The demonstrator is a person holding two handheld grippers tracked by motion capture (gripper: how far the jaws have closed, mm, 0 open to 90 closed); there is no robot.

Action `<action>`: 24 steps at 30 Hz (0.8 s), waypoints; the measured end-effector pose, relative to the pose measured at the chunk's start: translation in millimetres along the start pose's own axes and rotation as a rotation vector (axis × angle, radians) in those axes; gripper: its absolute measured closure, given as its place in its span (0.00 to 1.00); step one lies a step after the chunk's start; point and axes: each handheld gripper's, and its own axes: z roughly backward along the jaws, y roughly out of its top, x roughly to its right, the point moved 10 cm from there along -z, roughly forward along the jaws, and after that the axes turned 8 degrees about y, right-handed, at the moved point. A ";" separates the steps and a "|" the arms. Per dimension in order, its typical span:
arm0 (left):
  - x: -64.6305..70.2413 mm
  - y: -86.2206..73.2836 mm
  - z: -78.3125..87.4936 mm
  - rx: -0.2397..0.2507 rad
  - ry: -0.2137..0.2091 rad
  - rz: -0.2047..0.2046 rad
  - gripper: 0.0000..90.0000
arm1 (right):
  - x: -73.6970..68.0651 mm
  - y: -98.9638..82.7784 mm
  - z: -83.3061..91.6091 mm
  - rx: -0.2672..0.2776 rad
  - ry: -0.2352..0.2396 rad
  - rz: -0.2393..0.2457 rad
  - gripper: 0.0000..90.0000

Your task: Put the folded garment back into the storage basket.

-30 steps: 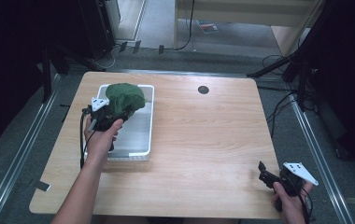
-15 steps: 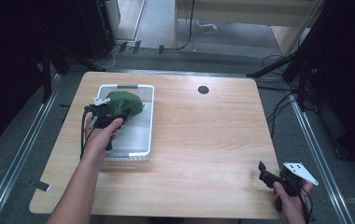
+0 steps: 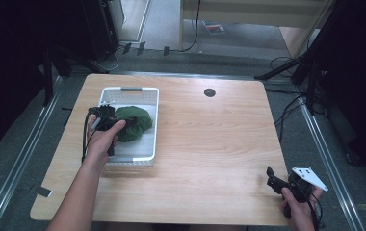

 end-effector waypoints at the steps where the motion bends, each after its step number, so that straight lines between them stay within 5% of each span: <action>1: 0.6 1.4 2.3 0.007 -0.008 0.004 0.10 | 0.0 0.0 0.0 0.000 0.000 0.000 0.09; 6: 3.5 6.4 14.1 0.060 -0.044 -0.011 0.09 | 0.0 0.0 -0.1 0.000 -0.001 0.005 0.09; 11: 8.9 18.7 37.2 0.173 -0.105 -0.026 0.06 | 0.1 0.2 -0.1 0.002 -0.001 0.009 0.09; 24: -8.1 17.0 81.4 0.283 -0.097 -0.057 0.05 | 0.1 0.0 -0.1 -0.001 -0.008 0.013 0.09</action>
